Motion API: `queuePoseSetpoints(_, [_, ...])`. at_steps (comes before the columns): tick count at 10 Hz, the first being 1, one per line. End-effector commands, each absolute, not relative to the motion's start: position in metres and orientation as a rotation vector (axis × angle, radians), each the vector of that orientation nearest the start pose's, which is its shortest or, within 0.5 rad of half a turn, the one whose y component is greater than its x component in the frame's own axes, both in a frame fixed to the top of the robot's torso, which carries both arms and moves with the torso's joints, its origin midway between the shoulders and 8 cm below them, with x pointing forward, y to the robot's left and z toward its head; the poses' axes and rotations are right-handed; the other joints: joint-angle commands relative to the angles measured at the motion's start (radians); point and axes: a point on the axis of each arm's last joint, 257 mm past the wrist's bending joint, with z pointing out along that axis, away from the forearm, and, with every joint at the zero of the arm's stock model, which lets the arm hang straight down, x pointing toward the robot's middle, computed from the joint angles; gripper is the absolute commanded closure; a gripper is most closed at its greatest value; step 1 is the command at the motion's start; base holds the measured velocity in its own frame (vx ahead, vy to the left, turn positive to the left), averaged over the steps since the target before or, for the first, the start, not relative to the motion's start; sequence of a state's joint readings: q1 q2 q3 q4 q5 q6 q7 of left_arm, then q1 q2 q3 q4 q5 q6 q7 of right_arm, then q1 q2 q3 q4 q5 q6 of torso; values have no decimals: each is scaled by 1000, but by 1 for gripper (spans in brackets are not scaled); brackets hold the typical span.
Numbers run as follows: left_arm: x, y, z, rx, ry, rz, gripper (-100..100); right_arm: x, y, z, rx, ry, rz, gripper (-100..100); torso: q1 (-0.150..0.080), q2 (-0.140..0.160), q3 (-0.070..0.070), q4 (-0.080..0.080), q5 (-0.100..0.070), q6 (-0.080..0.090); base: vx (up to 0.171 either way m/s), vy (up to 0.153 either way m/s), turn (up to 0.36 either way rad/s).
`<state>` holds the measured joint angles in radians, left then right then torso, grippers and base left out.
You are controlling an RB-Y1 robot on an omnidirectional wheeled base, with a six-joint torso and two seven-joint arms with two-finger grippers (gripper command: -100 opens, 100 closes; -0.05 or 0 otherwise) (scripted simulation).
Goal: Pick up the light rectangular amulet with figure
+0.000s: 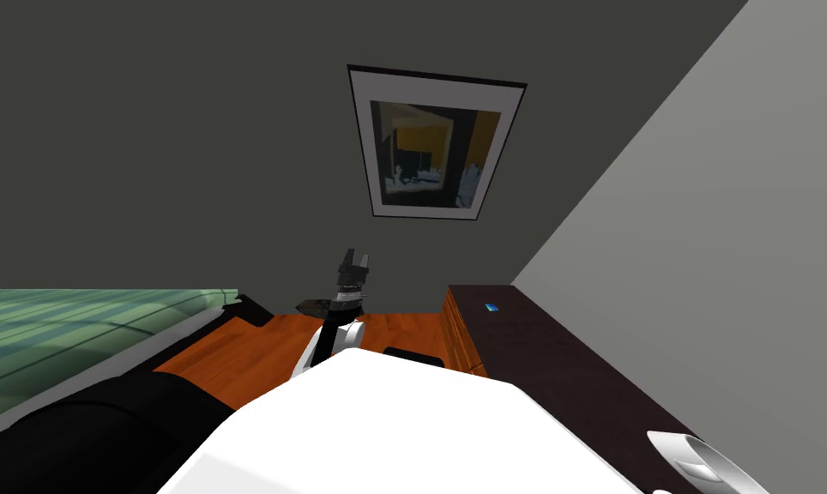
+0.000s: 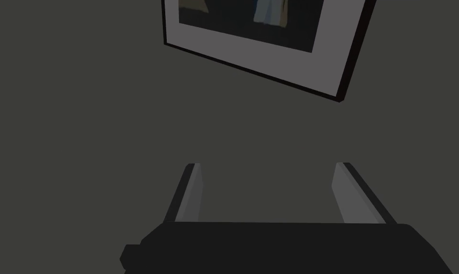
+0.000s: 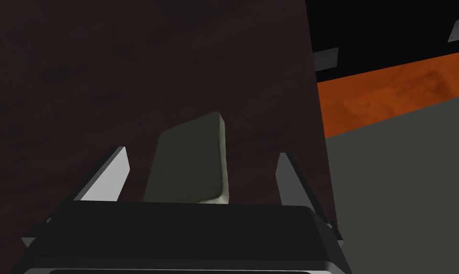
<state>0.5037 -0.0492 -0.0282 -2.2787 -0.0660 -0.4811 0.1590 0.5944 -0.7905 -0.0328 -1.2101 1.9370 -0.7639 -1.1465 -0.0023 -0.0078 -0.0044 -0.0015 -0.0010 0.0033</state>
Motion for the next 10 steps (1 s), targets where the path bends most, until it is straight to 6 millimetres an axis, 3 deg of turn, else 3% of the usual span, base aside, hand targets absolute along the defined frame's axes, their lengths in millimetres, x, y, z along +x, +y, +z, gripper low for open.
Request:
queuePoseSetpoints(1, [349, 268, 19, -735, 581, -1428, 0, 45, -531, -527, 422, 3007, 52, -100, 0, 0, 0, 0, 0, 0, 7, -6, 4])
queuePoseSetpoints(2, [349, 268, 19, -735, 581, -1428, 0, 45, -531, -528, 419, 3006, 51, 100, 1, 0, 0, 0, 0, 0, 0, 0, 0])
queuePoseSetpoints(6, [349, 268, 19, -735, 581, -1428, 0, 44, -532, -527, 419, 3006, 49, 100, 1, 1, 1, 0, 0, 0, 0, 0, 0])
queuePoseSetpoints(7, [349, 268, 19, -735, 581, -1428, 0, 44, -532, -527, 419, 3006, 49, 0, 1, 1, 1, 0, 0, 0, 0, 0, 0])
queuePoseSetpoints(8, [349, 268, 19, -735, 581, -1428, 0, 49, -533, -520, 414, 3010, 52, 100, 1, 1, 1, 0, 0, 0, -10, 9, -46])
queuePoseSetpoints(10, [349, 268, 19, -735, 581, -1428, 0, 55, -535, -511, 407, 3016, 53, 100, 2, 2, 1, 0, 0, 0, -19, 14, -31])
